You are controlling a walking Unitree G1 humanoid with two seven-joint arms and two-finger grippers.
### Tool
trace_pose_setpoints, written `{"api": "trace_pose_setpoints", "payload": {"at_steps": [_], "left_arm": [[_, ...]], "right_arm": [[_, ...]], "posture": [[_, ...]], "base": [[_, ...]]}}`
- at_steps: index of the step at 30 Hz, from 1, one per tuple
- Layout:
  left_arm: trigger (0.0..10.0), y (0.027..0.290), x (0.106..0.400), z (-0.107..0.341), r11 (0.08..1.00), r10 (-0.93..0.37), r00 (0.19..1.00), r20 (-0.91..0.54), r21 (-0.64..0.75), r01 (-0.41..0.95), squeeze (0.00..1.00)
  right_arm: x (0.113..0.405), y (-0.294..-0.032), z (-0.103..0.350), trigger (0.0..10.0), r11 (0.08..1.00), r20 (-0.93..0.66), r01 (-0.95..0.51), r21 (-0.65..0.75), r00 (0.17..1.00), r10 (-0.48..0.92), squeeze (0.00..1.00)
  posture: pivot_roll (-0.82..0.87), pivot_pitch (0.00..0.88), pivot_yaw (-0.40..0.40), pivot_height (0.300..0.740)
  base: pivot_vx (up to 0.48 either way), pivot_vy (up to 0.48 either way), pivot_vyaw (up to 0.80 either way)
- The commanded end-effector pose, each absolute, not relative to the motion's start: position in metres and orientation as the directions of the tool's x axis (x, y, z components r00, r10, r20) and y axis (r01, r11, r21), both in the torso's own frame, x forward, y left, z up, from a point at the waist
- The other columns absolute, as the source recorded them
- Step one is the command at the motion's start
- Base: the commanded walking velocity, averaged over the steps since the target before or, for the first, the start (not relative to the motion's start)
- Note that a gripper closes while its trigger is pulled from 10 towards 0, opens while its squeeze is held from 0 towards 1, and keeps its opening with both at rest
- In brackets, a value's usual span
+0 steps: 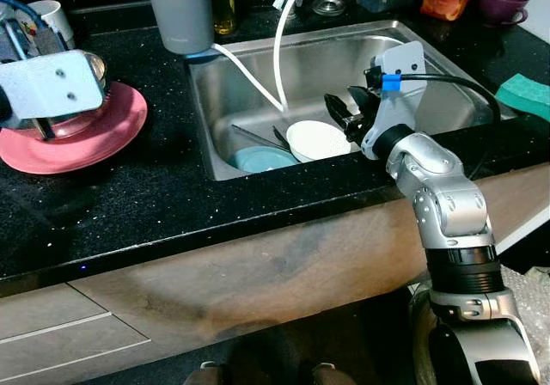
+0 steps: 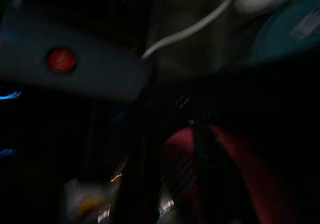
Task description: Kitchen organization
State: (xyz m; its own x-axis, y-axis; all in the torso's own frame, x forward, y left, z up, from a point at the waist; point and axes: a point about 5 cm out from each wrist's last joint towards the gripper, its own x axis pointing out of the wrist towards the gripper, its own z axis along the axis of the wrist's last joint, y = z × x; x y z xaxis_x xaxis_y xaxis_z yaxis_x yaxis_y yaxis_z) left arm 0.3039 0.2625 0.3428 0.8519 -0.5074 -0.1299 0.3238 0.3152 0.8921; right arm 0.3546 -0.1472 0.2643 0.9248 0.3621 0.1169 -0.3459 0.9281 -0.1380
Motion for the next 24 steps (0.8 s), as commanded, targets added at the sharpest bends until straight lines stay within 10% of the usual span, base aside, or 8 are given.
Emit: {"api": "trace_pose_setpoints", "payload": {"at_steps": [1, 24], "left_arm": [[10.0, 0.25, 0.299, 0.344, 0.352, -0.588, 0.793, -0.156, 0.834, 0.425, 1.0], [10.0, 0.282, 0.298, 0.323, 0.041, -0.344, 0.893, -0.289, 0.946, 0.321, 1.0]], "right_arm": [[0.354, -0.147, 0.262, 10.0, 0.927, 0.107, -0.353, -0.131, 0.924, 0.367, 0.0], [0.354, -0.145, 0.26, 10.0, 0.927, 0.107, -0.354, -0.123, 0.924, 0.367, 0.0]], "posture": [[0.04, 0.134, 0.009, 0.74], [0.05, 0.126, 0.012, 0.74]], "base": [[0.0, 0.0, 0.0], [0.0, 0.0, 0.0]]}}
